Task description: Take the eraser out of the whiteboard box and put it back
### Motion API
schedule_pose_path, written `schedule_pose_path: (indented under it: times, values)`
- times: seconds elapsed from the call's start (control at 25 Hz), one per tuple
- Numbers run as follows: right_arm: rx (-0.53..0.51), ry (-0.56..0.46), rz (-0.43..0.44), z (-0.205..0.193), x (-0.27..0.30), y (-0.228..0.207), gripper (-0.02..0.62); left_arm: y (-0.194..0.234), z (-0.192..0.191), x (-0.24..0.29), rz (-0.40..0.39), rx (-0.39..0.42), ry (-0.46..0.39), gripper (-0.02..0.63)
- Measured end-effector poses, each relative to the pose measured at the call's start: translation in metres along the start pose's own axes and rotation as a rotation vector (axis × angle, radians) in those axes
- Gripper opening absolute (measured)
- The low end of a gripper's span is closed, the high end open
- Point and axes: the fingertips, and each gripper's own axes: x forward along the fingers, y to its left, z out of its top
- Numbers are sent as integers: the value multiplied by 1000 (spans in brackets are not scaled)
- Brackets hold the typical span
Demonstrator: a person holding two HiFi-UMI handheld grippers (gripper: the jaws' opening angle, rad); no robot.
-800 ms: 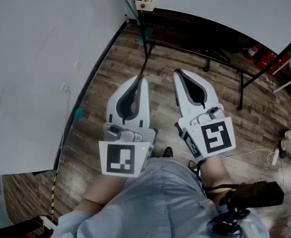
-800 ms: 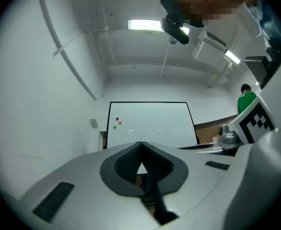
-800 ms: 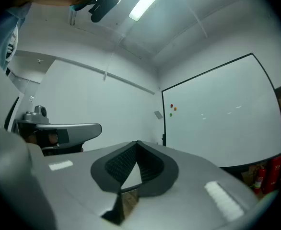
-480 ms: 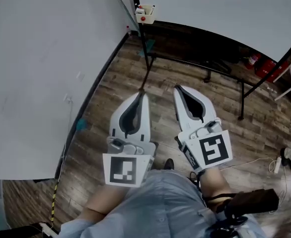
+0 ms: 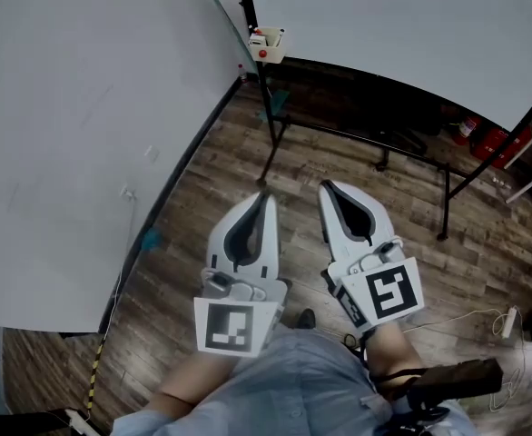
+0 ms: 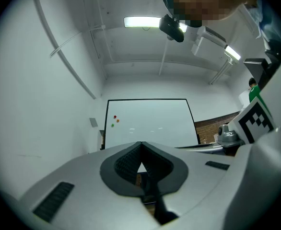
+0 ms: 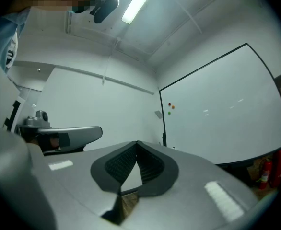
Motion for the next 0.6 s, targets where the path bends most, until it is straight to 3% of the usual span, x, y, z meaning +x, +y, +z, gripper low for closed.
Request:
schedule_pose_path:
  times: [0.6]
  values:
    - [-7, 62, -9, -21, 52, -28, 2, 39, -23, 45, 35, -29, 13, 5]
